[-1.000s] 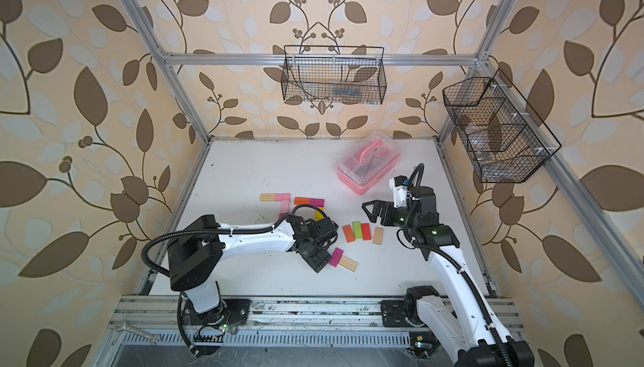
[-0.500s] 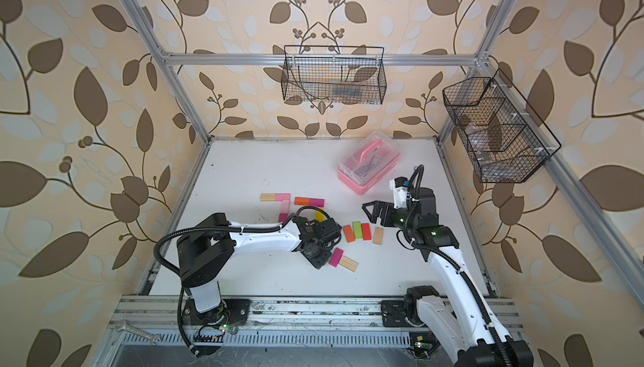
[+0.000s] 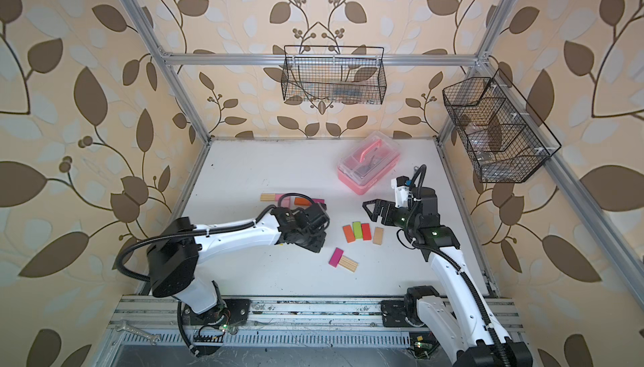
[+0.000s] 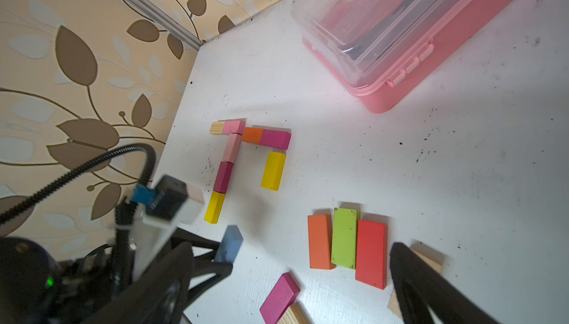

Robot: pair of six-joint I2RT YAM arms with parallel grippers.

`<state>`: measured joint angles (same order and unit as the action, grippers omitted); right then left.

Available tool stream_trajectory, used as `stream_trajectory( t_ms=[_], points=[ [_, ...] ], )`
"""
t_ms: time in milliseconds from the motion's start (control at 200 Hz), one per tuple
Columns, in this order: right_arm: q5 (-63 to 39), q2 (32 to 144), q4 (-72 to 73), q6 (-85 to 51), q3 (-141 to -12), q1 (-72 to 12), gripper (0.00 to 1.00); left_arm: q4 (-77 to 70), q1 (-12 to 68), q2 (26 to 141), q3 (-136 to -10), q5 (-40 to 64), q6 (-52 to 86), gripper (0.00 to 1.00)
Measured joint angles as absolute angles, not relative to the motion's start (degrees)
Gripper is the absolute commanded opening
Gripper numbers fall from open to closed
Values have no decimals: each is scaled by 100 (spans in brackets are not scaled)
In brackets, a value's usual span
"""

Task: Assemble the number 7 with building blocks
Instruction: Pick up the building block from the center of the board, then assemble the building block at the center of the board.

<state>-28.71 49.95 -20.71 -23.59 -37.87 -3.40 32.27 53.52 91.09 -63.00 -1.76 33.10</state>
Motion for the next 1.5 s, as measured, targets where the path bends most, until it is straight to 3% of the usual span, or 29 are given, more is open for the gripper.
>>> stream_trajectory(
  t_ms=[270,560,1500],
  points=[
    [-2985,4993,-2014,-2445,-3787,-270,100,3133,4689,9441,-6300,-202,3879,15],
    [-2987,4989,-1994,-2445,-3787,-248,100,3111,4683,10348,-6528,-40,3946,14],
    [-2987,4989,-1990,-2445,-3787,-248,100,2867,4689,10914,-7094,325,3972,13]
  ],
)
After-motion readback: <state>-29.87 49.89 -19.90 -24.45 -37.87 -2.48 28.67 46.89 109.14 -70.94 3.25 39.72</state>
